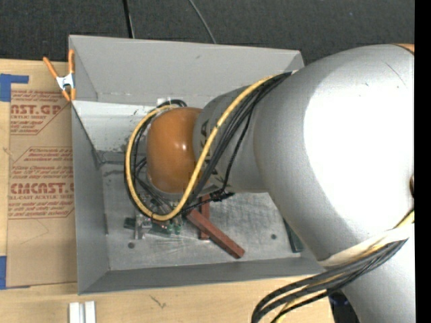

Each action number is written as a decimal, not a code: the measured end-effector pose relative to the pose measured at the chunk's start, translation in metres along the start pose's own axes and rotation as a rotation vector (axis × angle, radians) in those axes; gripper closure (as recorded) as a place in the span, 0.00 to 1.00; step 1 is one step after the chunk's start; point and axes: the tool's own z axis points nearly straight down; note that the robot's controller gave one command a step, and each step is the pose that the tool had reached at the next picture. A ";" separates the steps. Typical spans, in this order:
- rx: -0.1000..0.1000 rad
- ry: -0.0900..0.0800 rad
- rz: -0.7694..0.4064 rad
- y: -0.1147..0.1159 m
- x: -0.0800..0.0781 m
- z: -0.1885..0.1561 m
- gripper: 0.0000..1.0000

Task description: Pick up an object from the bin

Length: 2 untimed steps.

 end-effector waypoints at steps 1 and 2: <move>0.000 0.000 0.000 0.000 0.000 0.000 1.00; 0.003 -0.006 -0.293 0.015 0.005 -0.100 1.00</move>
Offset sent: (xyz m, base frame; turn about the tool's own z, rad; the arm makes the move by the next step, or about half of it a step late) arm -0.0047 0.0132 0.1003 -0.2916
